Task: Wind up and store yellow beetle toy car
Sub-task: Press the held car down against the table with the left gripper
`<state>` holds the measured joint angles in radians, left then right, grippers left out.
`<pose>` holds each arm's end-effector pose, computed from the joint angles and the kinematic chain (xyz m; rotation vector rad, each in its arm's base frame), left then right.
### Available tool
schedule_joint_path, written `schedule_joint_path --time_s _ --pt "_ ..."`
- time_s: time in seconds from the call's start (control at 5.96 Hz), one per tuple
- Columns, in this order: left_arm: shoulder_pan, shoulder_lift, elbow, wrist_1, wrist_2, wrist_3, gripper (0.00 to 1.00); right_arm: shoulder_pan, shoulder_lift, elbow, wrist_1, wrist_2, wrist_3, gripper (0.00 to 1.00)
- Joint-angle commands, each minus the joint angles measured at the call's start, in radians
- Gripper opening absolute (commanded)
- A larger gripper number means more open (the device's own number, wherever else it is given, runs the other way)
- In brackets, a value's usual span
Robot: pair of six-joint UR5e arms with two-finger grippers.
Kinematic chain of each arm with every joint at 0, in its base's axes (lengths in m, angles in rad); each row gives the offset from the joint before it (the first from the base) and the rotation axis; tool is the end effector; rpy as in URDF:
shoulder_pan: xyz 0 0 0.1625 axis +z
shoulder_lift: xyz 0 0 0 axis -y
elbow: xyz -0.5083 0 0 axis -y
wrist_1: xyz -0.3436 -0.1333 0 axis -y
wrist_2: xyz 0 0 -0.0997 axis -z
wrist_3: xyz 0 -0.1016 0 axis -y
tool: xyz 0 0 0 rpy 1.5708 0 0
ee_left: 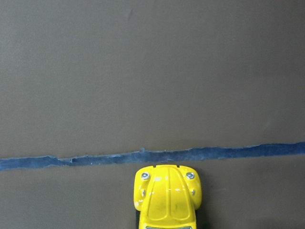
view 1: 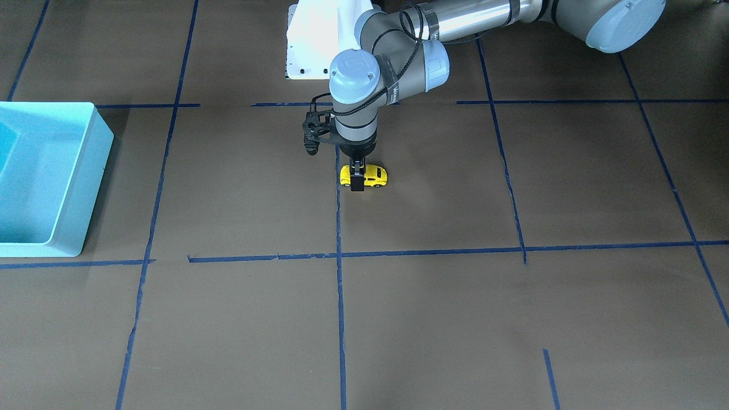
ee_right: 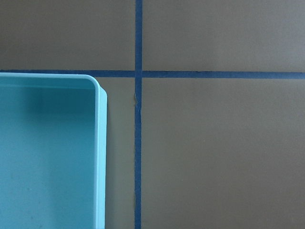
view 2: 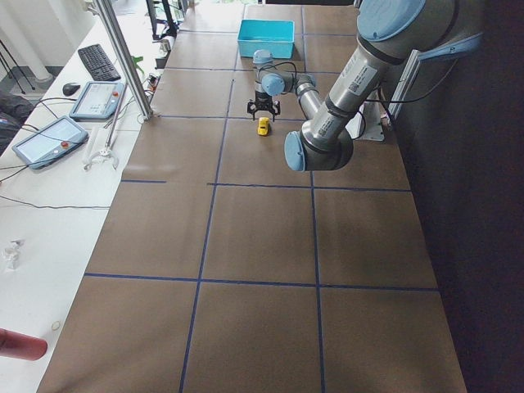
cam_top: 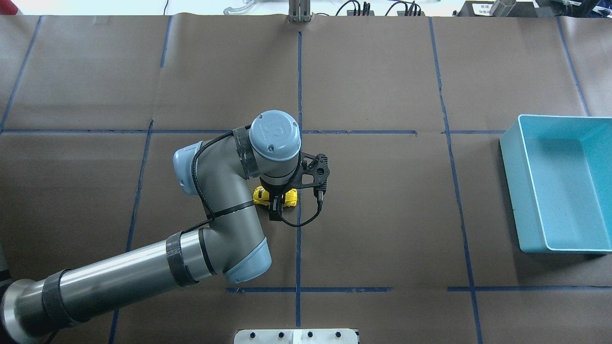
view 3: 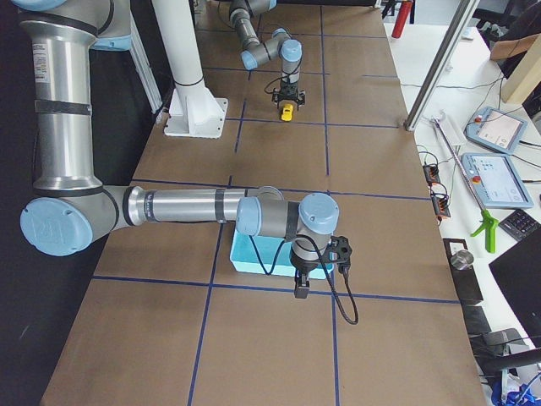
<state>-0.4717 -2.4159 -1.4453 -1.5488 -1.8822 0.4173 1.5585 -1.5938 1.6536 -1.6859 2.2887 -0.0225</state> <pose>0.6459 -0.4442 0.2834 0.6153 0.5713 1.5453 0.0612 -0.4274 0.7320 -0.0492 -0.7180 -0.0134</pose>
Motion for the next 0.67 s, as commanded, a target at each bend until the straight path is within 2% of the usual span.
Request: schedule_joint_path --time_s 0.0,0.5 --pt "0.001 -0.002 0.009 -0.002 0.0 0.0 1.0 -0.002 0.0 0.0 0.0 0.0 0.001 1.0" --pt "0.008 -0.018 0.06 -0.065 0.0 -0.014 1.0 0.0 0.0 0.0 -0.002 0.0 0.003 1.0"
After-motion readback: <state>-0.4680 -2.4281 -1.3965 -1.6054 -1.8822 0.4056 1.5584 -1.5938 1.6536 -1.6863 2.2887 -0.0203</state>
